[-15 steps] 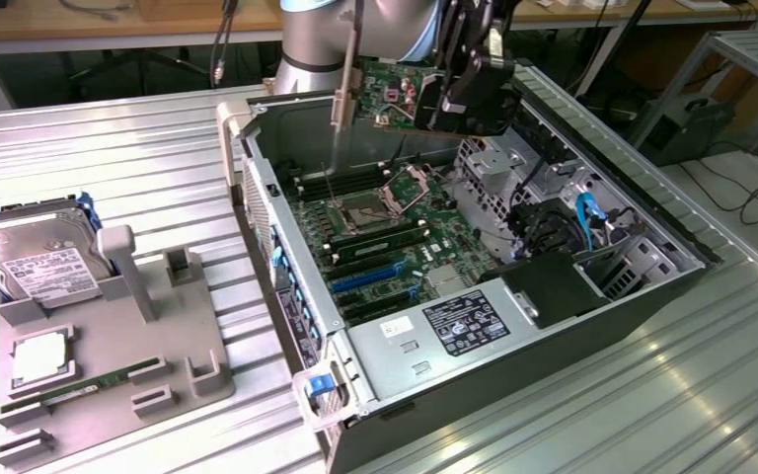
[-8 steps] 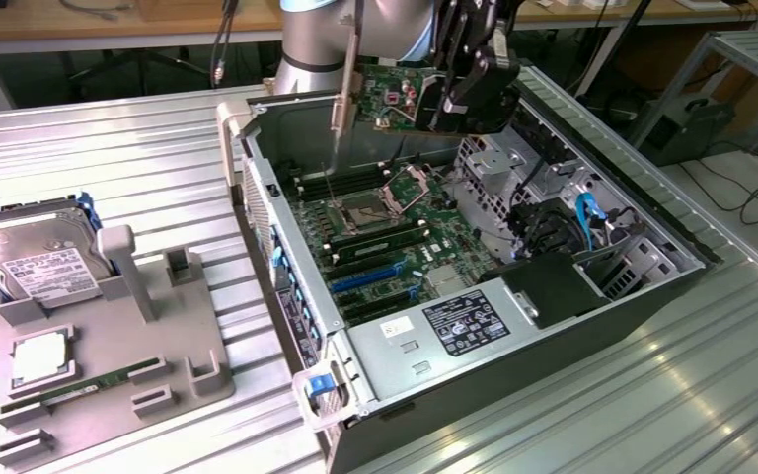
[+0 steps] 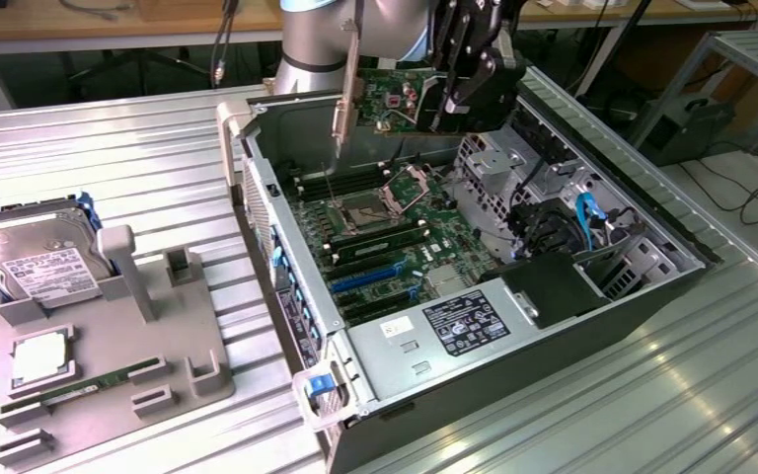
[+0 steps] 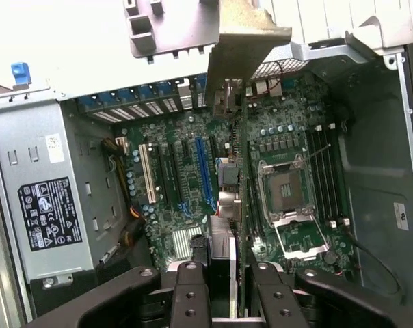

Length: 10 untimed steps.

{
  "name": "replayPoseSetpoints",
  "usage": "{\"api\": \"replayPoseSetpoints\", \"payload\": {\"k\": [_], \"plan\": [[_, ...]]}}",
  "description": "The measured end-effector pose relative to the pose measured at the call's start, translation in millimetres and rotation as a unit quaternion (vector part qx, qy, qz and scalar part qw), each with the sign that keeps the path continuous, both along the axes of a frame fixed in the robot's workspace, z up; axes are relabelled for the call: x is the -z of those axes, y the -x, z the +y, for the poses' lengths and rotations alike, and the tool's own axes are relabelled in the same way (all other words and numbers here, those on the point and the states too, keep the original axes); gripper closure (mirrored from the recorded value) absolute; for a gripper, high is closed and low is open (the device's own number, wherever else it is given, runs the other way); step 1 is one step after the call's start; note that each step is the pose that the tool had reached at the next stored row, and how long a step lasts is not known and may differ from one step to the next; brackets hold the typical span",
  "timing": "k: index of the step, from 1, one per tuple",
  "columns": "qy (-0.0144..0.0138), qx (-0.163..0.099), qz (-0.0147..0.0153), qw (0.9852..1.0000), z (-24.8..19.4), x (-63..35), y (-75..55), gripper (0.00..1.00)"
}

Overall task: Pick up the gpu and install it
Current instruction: 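Insert the gpu into the slot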

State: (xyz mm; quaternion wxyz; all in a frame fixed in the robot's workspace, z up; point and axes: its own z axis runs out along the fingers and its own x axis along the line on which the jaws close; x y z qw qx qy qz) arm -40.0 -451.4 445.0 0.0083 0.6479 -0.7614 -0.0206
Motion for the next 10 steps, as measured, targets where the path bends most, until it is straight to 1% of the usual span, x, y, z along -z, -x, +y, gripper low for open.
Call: {"api": "replayPoseSetpoints", "payload": {"k": [5, 10], "plan": [[0.0000, -0.026, 0.0000, 0.9997, 0.0, 0.0, 0.0, 0.72], [0.0000, -0.054, 0.0000, 0.9986, 0.0, 0.0, 0.0, 0.72]]}}
